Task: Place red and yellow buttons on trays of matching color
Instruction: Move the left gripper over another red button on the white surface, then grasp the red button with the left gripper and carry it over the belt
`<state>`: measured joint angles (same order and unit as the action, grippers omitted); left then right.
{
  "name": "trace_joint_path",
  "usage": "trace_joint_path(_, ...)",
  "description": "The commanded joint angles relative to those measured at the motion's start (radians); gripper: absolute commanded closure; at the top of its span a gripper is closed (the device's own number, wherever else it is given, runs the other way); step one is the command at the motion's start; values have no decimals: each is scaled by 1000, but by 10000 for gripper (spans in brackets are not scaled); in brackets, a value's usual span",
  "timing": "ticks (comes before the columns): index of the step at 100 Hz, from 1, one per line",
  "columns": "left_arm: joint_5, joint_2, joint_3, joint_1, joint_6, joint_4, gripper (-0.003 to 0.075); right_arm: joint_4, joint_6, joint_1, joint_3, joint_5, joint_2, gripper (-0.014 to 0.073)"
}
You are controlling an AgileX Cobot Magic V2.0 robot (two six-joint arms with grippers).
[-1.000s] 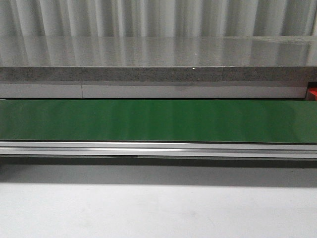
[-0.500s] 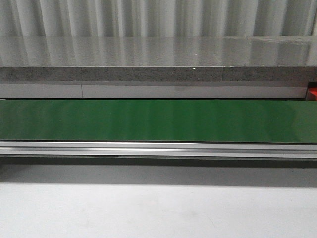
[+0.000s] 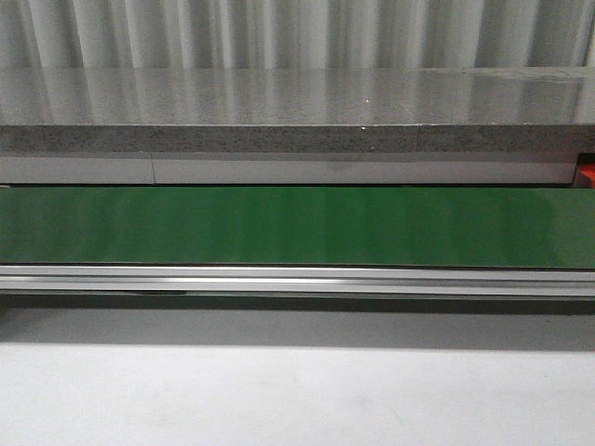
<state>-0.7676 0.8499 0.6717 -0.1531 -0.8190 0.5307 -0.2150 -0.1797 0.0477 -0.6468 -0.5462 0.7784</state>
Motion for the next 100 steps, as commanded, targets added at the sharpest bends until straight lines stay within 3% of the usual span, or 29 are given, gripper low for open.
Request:
trace_joint_path(1,45,82,64,7,-72,58,72,-3,-11,-2,-23,57,-9,661)
trace_joint_path(48,220,426,152,324,-40,-67,72,-3,-11,-2,-23,57,-9,661)
trace_joint_path(75,322,546,152,397,-30,-67,72,-3,-11,-2,-23,57,-9,661)
trace_joint_path(100,386,646,153,402,-28,-67,72,-3,-11,-2,-23,57,-8,661)
